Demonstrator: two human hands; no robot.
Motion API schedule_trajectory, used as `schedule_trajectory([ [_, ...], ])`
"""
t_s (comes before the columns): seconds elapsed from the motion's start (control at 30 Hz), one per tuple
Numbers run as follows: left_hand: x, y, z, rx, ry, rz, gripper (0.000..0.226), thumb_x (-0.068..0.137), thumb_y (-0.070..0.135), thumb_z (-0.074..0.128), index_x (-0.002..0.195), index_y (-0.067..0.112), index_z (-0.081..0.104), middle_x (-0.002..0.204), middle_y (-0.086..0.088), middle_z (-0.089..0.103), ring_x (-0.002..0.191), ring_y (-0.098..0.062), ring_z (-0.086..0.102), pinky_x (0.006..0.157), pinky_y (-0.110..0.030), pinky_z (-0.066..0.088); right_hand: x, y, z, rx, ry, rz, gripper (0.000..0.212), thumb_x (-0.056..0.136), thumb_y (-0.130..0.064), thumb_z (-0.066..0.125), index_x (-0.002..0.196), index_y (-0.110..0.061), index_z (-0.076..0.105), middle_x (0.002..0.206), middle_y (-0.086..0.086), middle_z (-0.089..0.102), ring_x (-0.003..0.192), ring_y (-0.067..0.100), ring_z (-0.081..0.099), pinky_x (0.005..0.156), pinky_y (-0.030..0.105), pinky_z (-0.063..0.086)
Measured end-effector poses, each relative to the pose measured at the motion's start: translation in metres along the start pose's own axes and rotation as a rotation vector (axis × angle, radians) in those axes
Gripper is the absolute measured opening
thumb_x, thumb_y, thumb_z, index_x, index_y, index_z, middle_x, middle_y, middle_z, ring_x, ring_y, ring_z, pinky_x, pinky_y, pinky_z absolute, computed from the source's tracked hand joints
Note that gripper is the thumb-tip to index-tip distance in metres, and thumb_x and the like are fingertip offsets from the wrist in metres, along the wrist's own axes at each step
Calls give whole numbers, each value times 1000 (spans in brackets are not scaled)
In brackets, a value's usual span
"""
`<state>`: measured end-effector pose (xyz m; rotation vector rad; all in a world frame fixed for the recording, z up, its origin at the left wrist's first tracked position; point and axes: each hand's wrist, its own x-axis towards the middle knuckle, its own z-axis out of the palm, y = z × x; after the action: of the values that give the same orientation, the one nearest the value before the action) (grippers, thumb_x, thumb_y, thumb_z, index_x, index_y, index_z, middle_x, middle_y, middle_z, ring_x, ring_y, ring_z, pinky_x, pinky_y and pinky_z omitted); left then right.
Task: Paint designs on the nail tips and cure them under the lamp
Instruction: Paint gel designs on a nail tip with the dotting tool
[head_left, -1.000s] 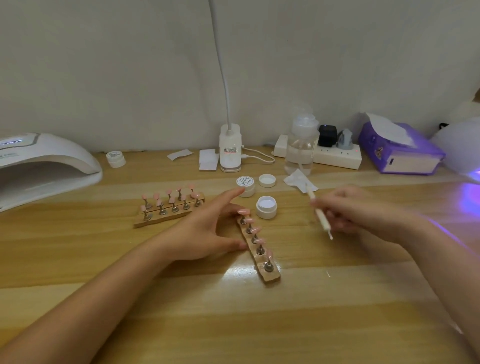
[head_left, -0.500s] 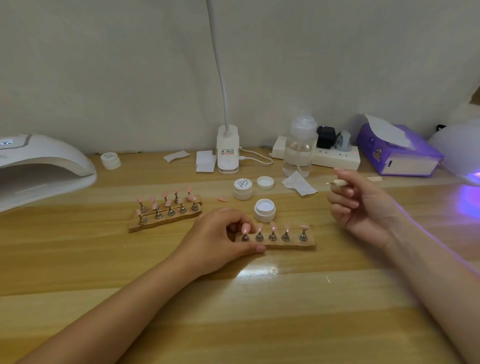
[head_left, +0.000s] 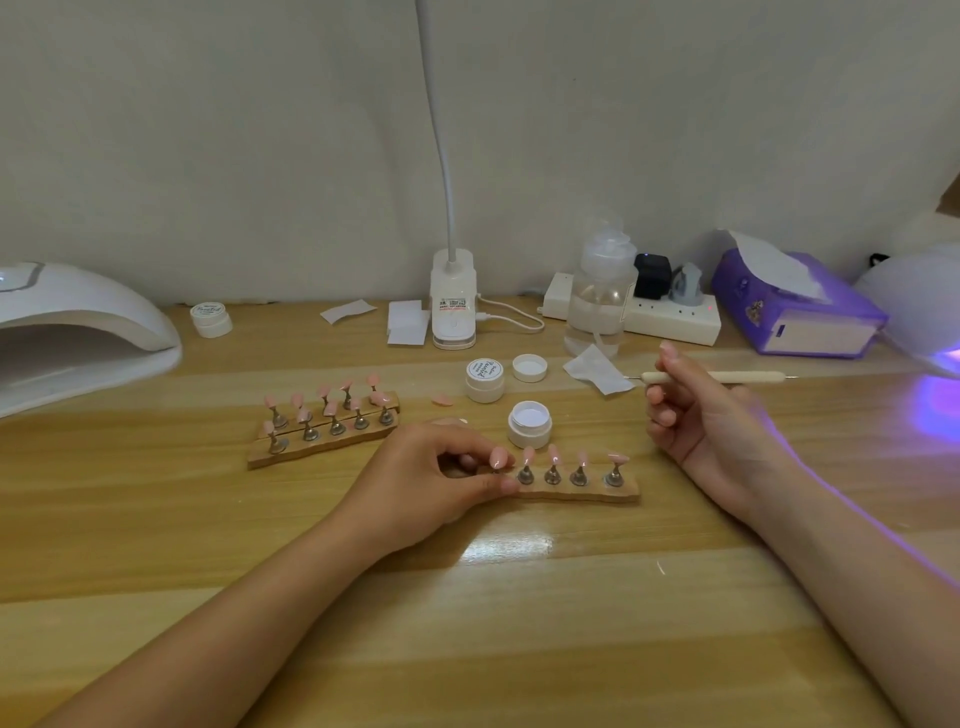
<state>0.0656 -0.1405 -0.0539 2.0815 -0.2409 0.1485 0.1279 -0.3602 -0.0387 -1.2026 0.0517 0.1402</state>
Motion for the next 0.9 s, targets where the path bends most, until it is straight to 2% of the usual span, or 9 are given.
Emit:
schedule_trajectory([
  [0.1,0,-2,1,-20,41,-13,11,63,19,80,67,25,72,60,14,57,60,1,48,61,-10,38,-1,0,3,-68,-10,-46,20,66,-33,67,71,-15,59,51,-4,56,40,2,45,41,12,41],
  [0.23,0,-2,3,-32,87,-43,10,62,21,81,67,25,72,67,1,66,63,-1,54,64,-15,42,3,-1,9,-157,-22,-80,25,62,-34,69,72,-14,60,51,-4,59,42,2,47,43,12,43],
  [0.33,0,-1,4,-20,99,-60,10,62,23,81,68,20,73,72,-5,67,65,-5,55,65,-21,44,11,-1,15,-190,-46,-106,23,66,-32,70,73,-13,59,51,-4,59,42,2,48,44,12,43],
  [0.43,0,1,5,-22,115,-73,10,62,21,81,64,19,71,72,-8,67,65,-8,56,67,-24,45,22,1,24,-228,-78,-156,19,75,-27,69,71,-13,57,50,-3,59,41,4,47,45,14,44],
  [0.63,0,1,5,-20,138,-60,12,61,18,81,63,12,71,73,-8,67,72,-20,60,68,-26,46,36,9,40,-242,-99,-270,25,79,-25,69,66,-13,52,45,-4,56,39,5,43,44,15,38],
  [0.9,-1,3,5,12,133,-17,10,62,17,80,65,13,72,74,-5,67,71,-16,61,71,-27,47,34,19,41,-408,-267,-330,24,79,-12,69,65,-14,50,47,-4,58,44,5,48,43,14,39],
])
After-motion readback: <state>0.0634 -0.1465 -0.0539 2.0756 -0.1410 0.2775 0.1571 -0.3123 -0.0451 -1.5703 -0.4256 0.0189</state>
